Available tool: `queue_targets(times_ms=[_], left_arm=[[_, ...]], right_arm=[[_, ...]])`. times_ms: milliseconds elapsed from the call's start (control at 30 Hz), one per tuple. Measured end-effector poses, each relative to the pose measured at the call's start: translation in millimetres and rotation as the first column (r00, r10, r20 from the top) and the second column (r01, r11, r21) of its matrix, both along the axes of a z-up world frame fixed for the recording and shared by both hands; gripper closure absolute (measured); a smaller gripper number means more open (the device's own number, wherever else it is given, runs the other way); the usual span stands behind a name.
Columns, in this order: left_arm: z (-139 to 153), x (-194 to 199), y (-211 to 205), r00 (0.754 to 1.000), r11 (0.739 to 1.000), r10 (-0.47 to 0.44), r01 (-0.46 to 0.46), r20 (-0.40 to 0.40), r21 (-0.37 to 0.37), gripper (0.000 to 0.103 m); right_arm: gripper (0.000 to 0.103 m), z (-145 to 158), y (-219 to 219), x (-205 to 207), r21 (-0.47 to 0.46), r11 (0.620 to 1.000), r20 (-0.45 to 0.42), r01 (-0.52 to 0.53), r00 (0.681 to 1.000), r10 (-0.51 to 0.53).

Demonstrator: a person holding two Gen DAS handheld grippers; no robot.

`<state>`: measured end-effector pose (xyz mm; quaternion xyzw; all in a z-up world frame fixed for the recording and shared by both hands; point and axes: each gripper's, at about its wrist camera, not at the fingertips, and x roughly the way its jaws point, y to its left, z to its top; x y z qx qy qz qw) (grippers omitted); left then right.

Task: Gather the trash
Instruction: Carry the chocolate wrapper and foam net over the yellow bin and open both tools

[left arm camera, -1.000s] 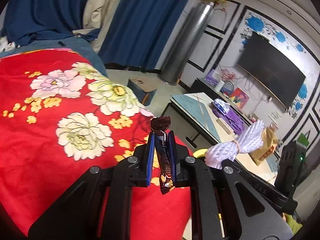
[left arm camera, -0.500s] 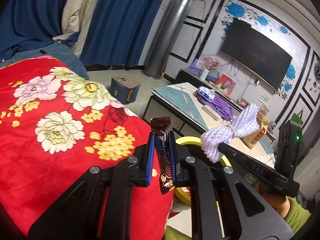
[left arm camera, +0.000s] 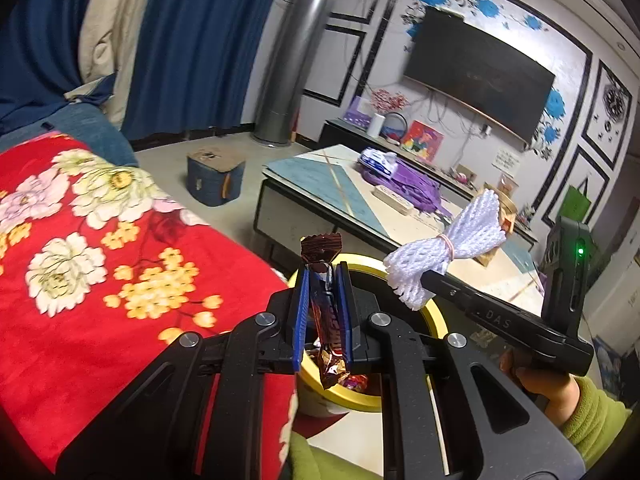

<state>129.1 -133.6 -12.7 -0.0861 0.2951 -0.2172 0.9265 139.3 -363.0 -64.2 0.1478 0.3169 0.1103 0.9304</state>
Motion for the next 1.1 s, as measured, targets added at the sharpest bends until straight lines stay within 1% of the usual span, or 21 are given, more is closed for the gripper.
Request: queue_targets(times_ms=[233, 467, 967, 1100], left_arm=[[-4, 7, -30, 0.998, 0.998, -0.056, 0.056, -0.003, 0.031, 0.094], [-11, 14, -56, 0.995, 0.993, -0.102, 0.103, -0.014, 0.063, 0.094], [-29, 36, -86, 0.988, 0.983, -0.145, 0.149, -0.046, 0.108, 0.094], [-31, 44, -92, 0.987, 0.981, -0.151, 0.156, -0.051, 0.115, 0.094]], right_arm=[[0.089, -13, -22, -5, 0.009, 0.999, -0.028, 0.041, 0.999, -0.04], [0.089, -26, -34, -8, 0.009, 0.998, -0.062, 0.064, 0.996, -0.064], [0.089, -59, -30, -9, 0.0, 1.0, -0.185, 0.023, 0.982, -0.022], [0.089, -65, -28, -10, 0.004, 1.0, -0.206, 0.014, 0.978, -0.013]])
